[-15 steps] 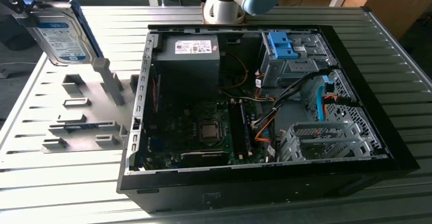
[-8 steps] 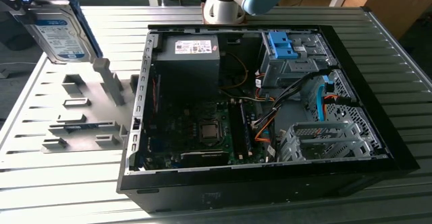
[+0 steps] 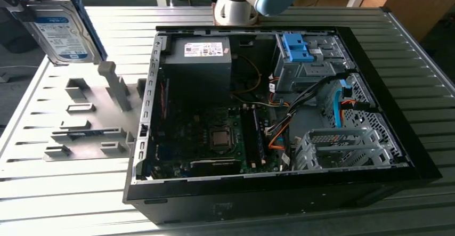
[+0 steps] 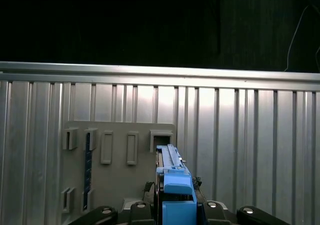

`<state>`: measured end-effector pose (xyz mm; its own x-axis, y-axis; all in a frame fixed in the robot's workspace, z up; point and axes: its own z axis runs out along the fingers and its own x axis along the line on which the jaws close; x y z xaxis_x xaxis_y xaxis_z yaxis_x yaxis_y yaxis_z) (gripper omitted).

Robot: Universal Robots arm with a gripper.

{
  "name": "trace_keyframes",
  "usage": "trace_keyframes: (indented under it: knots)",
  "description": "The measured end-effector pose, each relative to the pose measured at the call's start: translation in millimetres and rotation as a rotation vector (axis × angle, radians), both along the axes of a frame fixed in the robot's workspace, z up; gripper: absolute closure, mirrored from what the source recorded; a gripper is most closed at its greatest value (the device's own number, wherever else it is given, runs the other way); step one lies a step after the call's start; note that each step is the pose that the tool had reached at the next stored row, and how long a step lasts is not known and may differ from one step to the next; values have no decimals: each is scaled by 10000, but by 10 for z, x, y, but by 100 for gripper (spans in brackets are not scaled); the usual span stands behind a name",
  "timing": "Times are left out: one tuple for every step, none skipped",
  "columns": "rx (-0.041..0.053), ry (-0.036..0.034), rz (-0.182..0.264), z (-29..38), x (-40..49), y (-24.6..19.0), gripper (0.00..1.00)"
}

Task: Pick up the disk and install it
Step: 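Pick up the disk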

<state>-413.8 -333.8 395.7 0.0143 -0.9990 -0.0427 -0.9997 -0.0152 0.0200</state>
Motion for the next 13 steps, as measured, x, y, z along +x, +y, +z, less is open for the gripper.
trace_keyframes:
  knots:
    - [-1,1,0,9,0,0,63]
    - [0,1,0,18,0,0,63]
    - [0,0,0,27,0,0,63]
    - [0,1,0,35,0,0,63]
    - [-1,2,0,44,0,0,63]
    - [-1,1,0,52,0,0,63]
    - [0,2,0,61,0,0,63]
    - [-1,1,0,71,0,0,63]
    - [0,1,0,82,0,1,63]
    - [0,0,0,94,0,1,63]
    - [0,0,0,105,0,1,63]
    - [0,0,0,117,0,1,63]
    - [-1,2,0,132,0,1,63]
